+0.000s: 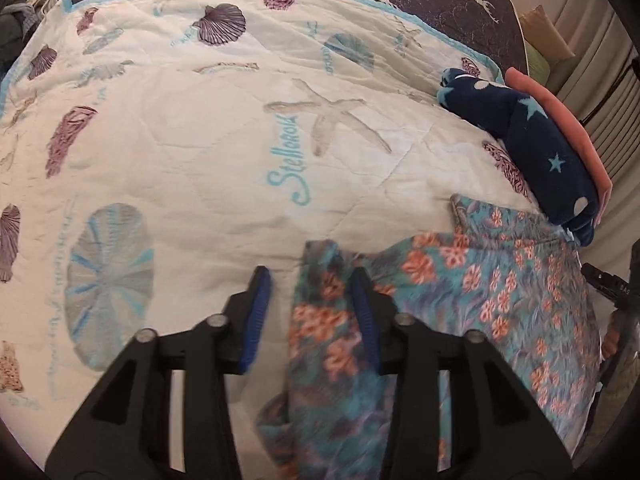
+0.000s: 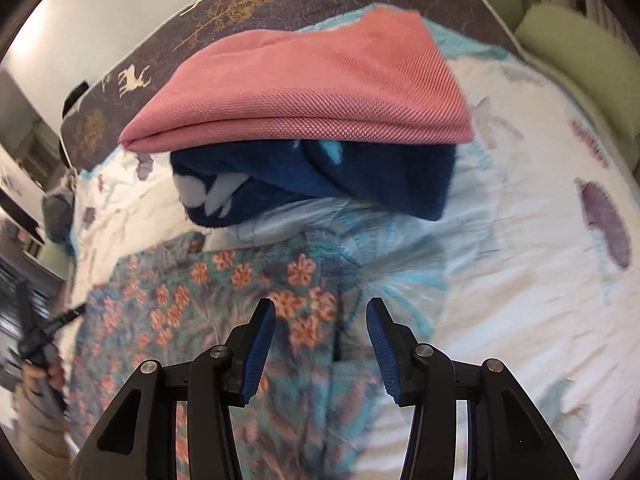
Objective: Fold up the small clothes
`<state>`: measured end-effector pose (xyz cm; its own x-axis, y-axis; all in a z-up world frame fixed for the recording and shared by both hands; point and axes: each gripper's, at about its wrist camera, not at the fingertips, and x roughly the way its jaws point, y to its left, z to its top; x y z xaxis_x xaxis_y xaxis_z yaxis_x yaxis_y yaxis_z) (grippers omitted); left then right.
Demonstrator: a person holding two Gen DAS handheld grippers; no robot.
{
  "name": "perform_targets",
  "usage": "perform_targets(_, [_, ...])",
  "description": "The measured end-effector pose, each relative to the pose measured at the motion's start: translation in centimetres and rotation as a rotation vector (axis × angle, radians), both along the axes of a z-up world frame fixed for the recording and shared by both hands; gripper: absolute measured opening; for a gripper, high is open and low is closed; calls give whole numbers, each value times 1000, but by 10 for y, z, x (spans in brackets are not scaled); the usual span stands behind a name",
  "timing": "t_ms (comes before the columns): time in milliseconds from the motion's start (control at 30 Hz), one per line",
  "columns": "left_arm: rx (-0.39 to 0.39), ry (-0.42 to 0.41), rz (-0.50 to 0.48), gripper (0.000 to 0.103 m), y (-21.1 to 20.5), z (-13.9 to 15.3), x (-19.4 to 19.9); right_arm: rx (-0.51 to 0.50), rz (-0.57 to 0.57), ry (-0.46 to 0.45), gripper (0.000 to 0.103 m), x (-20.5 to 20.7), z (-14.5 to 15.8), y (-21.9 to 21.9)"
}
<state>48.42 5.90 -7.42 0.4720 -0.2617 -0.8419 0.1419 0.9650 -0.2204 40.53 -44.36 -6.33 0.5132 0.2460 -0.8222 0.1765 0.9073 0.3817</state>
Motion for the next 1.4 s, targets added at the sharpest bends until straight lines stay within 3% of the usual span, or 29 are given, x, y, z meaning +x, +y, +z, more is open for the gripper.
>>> perform_targets(100, [-37,1,-25,11,-5,2,-3,74,-27,-4,48,6,-8,-4])
perform_targets(133, [-42,-2,-33,9,-6,2,-4,84,-29,-10,48,8,-8,-5])
perform_targets(167, [-27,-16,-36,8,-7,4,-6,86,-27,-11,39,10,-9,-5])
perform_targets(200, [5,-38,-30,7,-8,6,-8,80,-21,-13,5,12,-9,-4])
perform_targets(267, [85,-114,2,7,-10,16,-14,89,-11,-26,3,12,-8,-2])
perform_targets(433, [46,-260,10,7,-2,43,-27,12,-23,-195,3,-5,27,3])
perform_targets(500, [106,-244,19,8,-6,32,-16,-2,-51,-182,3,-1,28,-2])
perform_targets(600, [188,-205,33,8,-10,7,-3,-35,-79,-84,3,12,6,-4])
perform_targets(667, [156,-182,33,9,-5,0,-5,-44,-63,-42,5,14,-8,1])
perform_targets(733, [127,-188,43,10,2,6,-13,-41,-73,-64,9,8,-9,2])
perform_targets(800, [121,-195,47,12,9,19,-26,-38,-113,-51,20,-4,0,-4])
perform_targets(867, [107,-217,47,18,18,34,-48,-42,-135,-84,22,-22,12,-7])
perform_targets(1000, [35,-238,34,43,37,50,-110,-69,-80,-123,24,-76,34,3])
perform_targets(1233, [-44,-153,63,76,48,25,-214,60,-41,-80,42,-187,17,26])
perform_targets(1400, [-110,-93,53,81,46,13,-256,162,-63,-92,47,-242,6,33])
